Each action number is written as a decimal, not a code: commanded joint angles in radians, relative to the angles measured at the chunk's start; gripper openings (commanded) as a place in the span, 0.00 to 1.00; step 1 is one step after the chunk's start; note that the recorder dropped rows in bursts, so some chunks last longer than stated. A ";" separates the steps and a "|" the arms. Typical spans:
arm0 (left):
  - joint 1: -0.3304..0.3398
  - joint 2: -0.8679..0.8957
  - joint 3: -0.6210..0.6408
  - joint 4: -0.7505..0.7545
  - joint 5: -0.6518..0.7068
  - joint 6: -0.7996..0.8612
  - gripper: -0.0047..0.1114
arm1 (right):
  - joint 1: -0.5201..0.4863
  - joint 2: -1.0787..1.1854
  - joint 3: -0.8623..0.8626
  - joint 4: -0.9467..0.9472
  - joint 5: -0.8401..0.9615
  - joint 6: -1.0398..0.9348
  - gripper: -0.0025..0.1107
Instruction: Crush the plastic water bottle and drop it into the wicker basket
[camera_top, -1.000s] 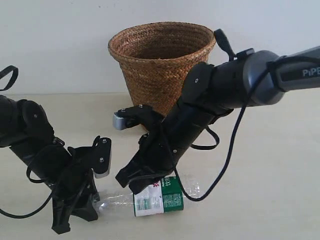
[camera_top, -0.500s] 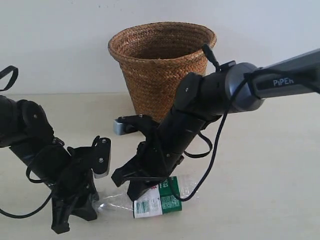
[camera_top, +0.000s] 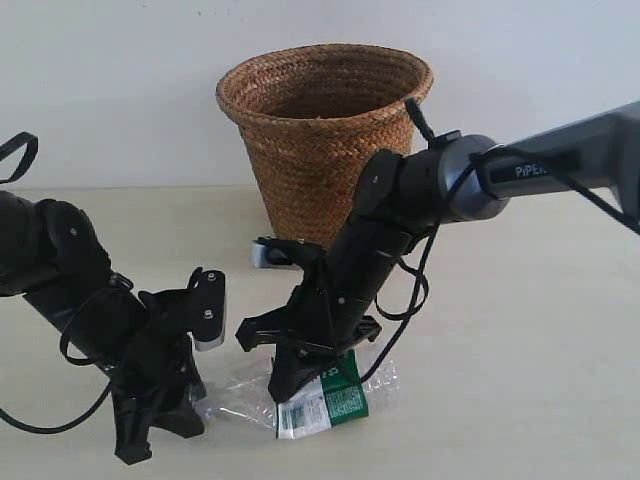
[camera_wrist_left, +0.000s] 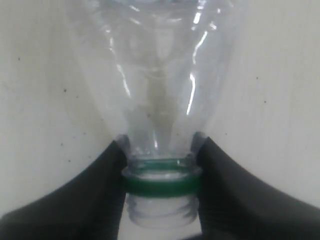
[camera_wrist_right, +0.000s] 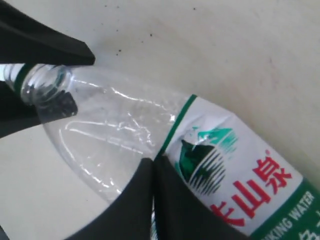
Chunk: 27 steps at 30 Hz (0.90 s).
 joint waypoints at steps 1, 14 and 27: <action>-0.002 -0.001 -0.002 0.016 0.028 -0.014 0.08 | -0.023 0.123 -0.024 -0.324 0.019 0.064 0.02; -0.002 -0.001 -0.002 0.016 0.028 -0.020 0.08 | -0.023 0.159 -0.102 -0.373 0.155 0.092 0.02; -0.002 -0.001 -0.002 0.020 0.028 -0.017 0.08 | -0.023 -0.089 -0.123 -0.287 0.239 0.009 0.02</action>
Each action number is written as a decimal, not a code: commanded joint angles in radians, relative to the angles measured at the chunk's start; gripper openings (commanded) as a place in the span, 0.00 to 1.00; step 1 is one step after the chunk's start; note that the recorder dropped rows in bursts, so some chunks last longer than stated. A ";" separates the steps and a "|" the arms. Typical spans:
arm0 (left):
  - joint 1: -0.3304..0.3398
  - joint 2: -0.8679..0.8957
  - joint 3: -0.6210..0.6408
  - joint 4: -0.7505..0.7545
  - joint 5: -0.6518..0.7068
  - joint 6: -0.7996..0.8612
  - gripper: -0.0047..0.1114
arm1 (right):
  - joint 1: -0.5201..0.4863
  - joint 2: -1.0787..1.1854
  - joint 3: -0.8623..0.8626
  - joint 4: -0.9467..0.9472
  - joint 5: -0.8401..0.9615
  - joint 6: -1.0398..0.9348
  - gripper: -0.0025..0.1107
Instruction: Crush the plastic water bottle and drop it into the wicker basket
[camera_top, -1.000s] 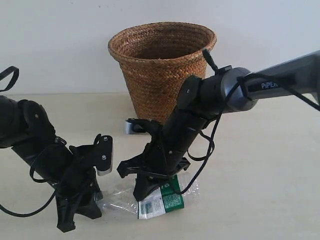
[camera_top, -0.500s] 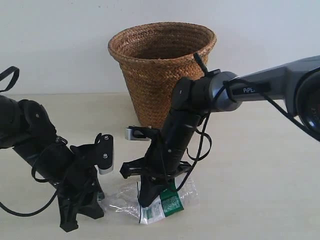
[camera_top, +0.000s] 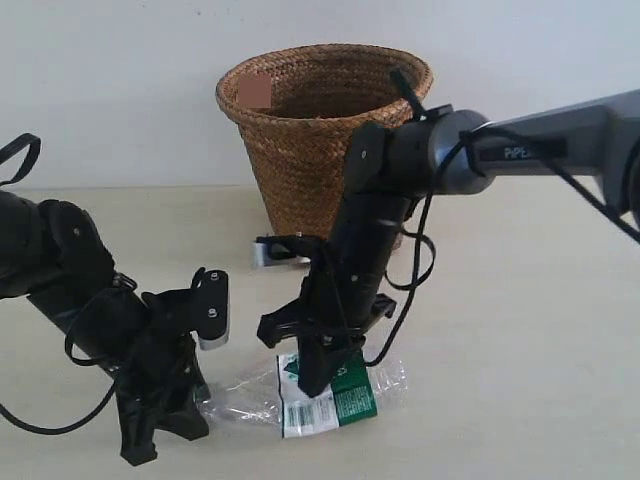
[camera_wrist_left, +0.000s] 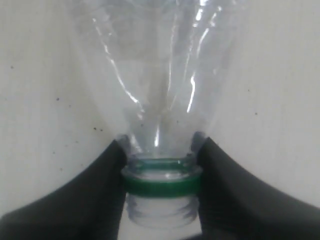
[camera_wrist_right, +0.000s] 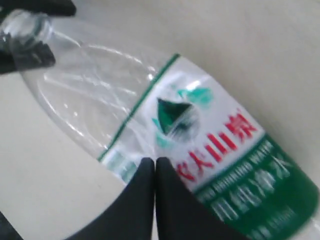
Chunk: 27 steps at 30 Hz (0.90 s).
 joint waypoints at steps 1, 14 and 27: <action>0.007 -0.004 0.000 0.042 0.020 -0.001 0.08 | -0.021 -0.083 0.013 -0.096 0.014 -0.024 0.02; 0.007 -0.004 0.000 0.047 0.020 -0.001 0.08 | -0.003 -0.116 0.014 -0.020 0.014 -0.037 0.02; 0.007 -0.004 0.000 0.047 0.020 -0.001 0.08 | 0.040 0.017 0.021 -0.274 -0.017 0.068 0.02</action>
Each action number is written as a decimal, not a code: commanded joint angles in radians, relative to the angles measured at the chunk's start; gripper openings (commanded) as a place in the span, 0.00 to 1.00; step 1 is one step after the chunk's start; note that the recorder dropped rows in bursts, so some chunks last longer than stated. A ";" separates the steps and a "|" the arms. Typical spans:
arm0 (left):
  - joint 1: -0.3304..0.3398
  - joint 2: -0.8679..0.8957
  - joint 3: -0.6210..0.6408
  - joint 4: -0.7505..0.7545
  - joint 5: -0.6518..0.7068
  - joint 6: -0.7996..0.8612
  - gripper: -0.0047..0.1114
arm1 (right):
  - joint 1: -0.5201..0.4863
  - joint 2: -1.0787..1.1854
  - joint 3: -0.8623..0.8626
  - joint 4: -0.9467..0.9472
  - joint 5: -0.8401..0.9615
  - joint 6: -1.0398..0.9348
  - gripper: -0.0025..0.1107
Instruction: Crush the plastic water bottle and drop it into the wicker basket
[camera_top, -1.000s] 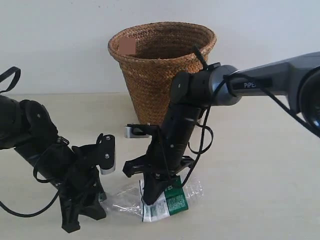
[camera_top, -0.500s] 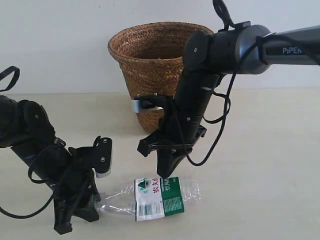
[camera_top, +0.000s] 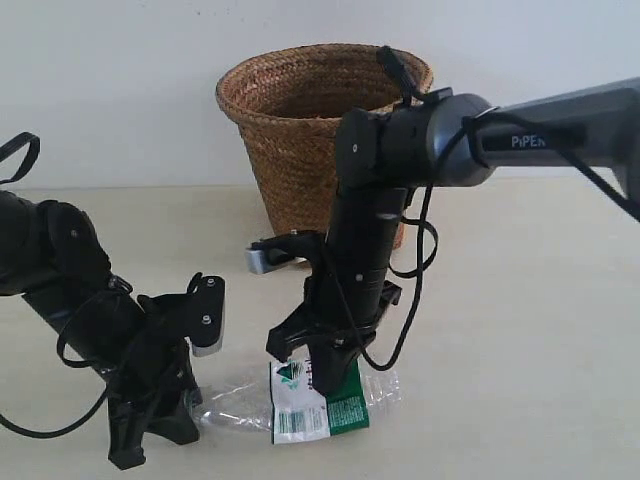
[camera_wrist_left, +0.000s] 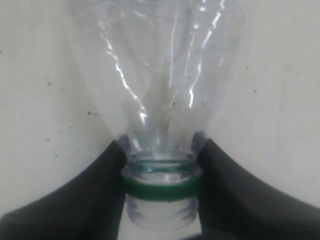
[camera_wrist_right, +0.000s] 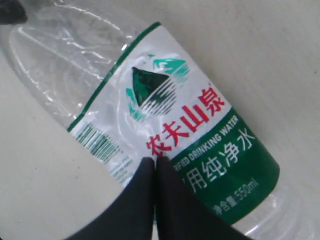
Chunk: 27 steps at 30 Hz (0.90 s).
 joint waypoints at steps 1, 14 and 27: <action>0.002 -0.004 0.000 0.002 0.005 -0.001 0.08 | -0.002 0.066 0.005 -0.162 -0.027 0.059 0.02; 0.002 -0.004 0.000 0.002 0.005 -0.001 0.08 | -0.014 0.210 0.001 -0.195 -0.090 0.057 0.02; 0.002 -0.004 0.000 0.002 0.012 -0.004 0.08 | -0.020 -0.192 -0.025 -0.083 0.008 0.025 0.02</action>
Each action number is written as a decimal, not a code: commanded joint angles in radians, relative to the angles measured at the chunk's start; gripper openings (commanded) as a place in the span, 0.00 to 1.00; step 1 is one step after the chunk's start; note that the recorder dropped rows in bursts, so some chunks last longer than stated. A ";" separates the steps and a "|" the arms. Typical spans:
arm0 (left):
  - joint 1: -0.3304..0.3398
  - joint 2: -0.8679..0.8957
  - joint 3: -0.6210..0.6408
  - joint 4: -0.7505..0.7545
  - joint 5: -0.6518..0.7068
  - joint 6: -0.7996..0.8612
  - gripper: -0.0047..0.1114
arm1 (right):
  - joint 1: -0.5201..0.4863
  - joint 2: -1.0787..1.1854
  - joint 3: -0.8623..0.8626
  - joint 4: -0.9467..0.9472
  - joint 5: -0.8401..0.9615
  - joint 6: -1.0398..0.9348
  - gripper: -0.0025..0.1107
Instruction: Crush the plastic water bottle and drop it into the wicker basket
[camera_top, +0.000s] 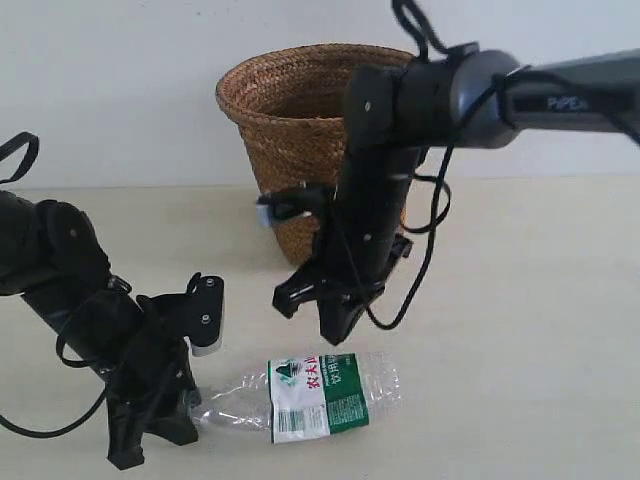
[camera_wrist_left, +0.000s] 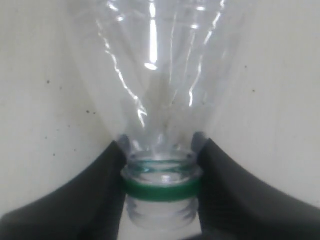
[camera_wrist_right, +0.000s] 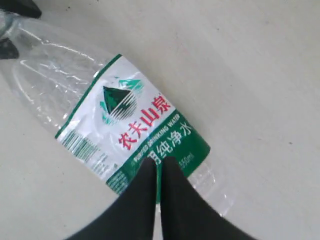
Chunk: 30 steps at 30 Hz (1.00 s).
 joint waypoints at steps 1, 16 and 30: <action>0.001 -0.004 0.000 0.003 0.008 -0.001 0.08 | -0.006 -0.114 0.008 -0.021 0.040 -0.029 0.02; 0.001 -0.215 -0.178 -0.047 0.384 -0.001 0.08 | -0.471 -0.474 0.275 -0.046 0.022 -0.100 0.02; 0.003 -0.157 -0.623 -0.266 -0.168 -0.118 0.38 | -0.531 -0.460 0.374 -0.036 -0.203 -0.102 0.02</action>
